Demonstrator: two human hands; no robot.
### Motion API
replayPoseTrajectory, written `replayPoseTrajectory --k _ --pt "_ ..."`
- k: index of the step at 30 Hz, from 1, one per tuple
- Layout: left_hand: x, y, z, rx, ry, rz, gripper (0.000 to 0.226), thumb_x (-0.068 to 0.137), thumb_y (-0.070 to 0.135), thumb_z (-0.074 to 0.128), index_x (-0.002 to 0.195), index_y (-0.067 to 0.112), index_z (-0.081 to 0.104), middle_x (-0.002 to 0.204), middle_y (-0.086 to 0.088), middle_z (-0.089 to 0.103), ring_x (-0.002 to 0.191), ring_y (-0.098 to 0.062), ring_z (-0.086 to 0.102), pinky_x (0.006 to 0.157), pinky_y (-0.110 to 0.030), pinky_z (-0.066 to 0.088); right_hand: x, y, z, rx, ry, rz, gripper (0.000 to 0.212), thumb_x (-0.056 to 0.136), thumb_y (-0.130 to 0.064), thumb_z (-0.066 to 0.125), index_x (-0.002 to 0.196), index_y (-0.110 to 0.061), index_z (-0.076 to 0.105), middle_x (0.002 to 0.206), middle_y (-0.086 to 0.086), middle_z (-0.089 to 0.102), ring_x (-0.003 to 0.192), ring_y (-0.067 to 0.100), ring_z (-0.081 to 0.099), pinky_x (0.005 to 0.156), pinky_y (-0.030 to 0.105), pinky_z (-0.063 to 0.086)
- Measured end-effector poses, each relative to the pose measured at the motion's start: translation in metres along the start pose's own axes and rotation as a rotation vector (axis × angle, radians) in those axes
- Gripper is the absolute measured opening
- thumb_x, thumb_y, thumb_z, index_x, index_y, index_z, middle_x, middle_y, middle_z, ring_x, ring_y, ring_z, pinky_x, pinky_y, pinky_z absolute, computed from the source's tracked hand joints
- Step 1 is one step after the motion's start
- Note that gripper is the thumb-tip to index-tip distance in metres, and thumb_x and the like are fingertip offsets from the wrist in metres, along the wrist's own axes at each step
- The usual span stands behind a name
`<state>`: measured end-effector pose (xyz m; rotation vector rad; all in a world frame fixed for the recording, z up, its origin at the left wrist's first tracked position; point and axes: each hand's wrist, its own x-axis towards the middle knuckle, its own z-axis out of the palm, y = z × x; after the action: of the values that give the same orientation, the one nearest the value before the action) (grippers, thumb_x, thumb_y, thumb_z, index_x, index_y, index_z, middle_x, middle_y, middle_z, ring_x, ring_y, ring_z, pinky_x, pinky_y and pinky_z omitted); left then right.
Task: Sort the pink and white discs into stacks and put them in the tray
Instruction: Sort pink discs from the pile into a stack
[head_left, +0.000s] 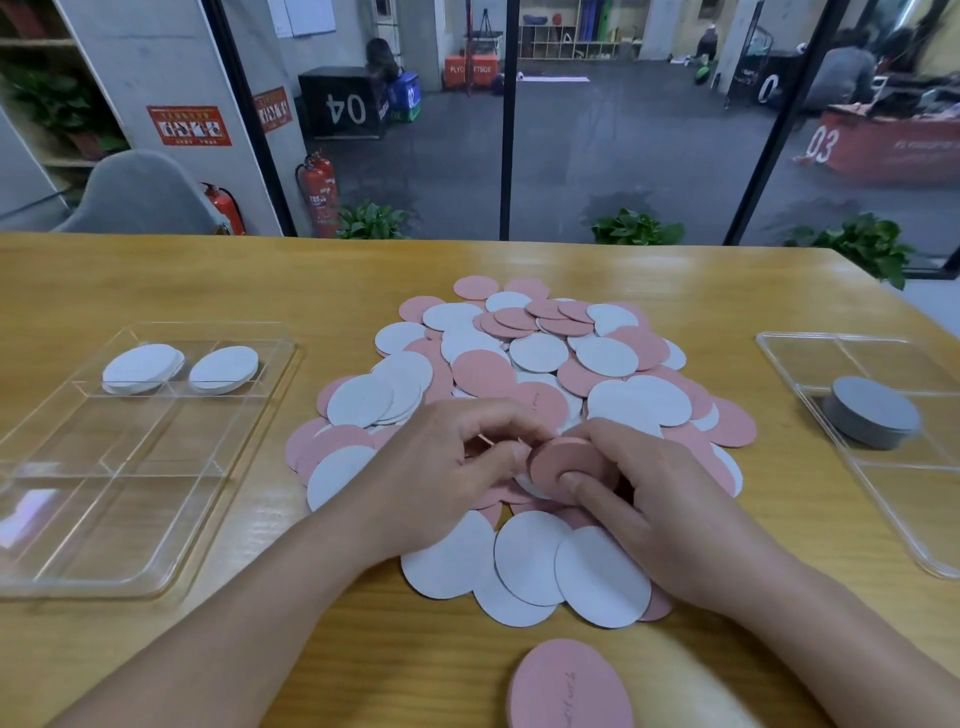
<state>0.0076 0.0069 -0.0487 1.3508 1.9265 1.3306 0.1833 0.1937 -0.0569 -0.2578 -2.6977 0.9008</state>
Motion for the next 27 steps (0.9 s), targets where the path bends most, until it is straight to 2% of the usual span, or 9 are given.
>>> replayPoseTrajectory --k 1,3,7,12,17,21,24,27 --pt "0.000 -0.001 -0.001 0.051 0.026 0.017 0.025 0.108 0.010 0.069 0.117 0.030 0.082 0.110 0.012 0.080 0.104 -0.014 0.076 0.092 -0.026 0.060 -0.001 0.000 0.001 -0.013 -0.016 0.002 0.004 0.105 -0.036 0.062 0.106 -0.039 0.060 0.096 -0.020 0.063 0.093 0.009 0.058 0.074 0.023 0.045" --pt "0.002 -0.006 -0.007 0.154 0.117 0.038 0.022 0.106 0.017 0.073 0.117 0.034 0.082 0.113 0.018 0.077 0.108 -0.012 0.072 0.088 -0.020 0.055 0.000 0.001 0.002 -0.037 -0.020 -0.012 0.010 0.104 -0.038 0.060 0.097 -0.034 0.055 0.089 -0.015 0.060 0.088 0.011 0.056 0.073 0.027 0.046" --pt "0.007 -0.020 -0.020 0.295 0.286 -0.009 0.021 0.100 0.026 0.080 0.118 0.037 0.079 0.105 0.017 0.068 0.096 -0.013 0.064 0.080 -0.017 0.047 -0.001 0.003 0.002 -0.039 -0.023 -0.012 0.011 0.104 -0.038 0.060 0.098 -0.031 0.056 0.085 -0.014 0.061 0.086 0.012 0.056 0.075 0.030 0.047" --pt "0.006 -0.023 -0.020 0.467 0.179 -0.126 0.041 0.092 0.054 0.083 0.130 0.042 0.071 0.114 0.022 0.056 0.112 0.000 0.054 0.089 -0.012 0.041 -0.001 0.003 0.002 -0.040 -0.030 -0.021 0.010 0.105 -0.038 0.062 0.100 -0.030 0.057 0.088 -0.014 0.063 0.088 0.014 0.058 0.076 0.032 0.047" --pt "0.007 -0.021 -0.017 0.467 0.151 -0.208 0.063 0.094 0.055 0.081 0.150 0.041 0.057 0.128 0.021 0.049 0.123 0.005 0.049 0.102 -0.024 0.045 -0.001 0.002 0.001 -0.047 -0.034 -0.012 0.011 0.105 -0.040 0.060 0.100 -0.031 0.057 0.089 -0.015 0.064 0.089 0.013 0.059 0.077 0.032 0.048" --pt "0.008 -0.020 -0.015 0.470 0.155 -0.198 0.058 0.093 0.053 0.083 0.144 0.040 0.059 0.128 0.022 0.047 0.130 -0.003 0.047 0.106 -0.031 0.047 -0.001 0.001 0.001 -0.055 -0.034 -0.008 0.010 0.106 -0.039 0.060 0.101 -0.030 0.058 0.089 -0.015 0.063 0.088 0.012 0.058 0.077 0.031 0.048" --pt "0.008 -0.020 -0.016 0.386 0.229 -0.144 0.044 0.088 0.042 0.089 0.124 0.040 0.063 0.118 0.024 0.056 0.113 -0.003 0.056 0.095 -0.027 0.049 -0.001 0.001 0.002 -0.066 -0.031 -0.004 0.011 0.106 -0.038 0.060 0.100 -0.028 0.057 0.088 -0.014 0.063 0.088 0.013 0.057 0.078 0.031 0.047" --pt "0.008 -0.018 -0.019 0.205 0.296 -0.085 0.017 0.096 0.027 0.083 0.103 0.033 0.069 0.097 0.010 0.070 0.080 -0.007 0.061 0.077 -0.026 0.051 -0.002 0.001 0.002 -0.076 -0.027 0.004 0.013 0.106 -0.036 0.060 0.099 -0.026 0.056 0.087 -0.013 0.062 0.087 0.013 0.055 0.079 0.030 0.047"
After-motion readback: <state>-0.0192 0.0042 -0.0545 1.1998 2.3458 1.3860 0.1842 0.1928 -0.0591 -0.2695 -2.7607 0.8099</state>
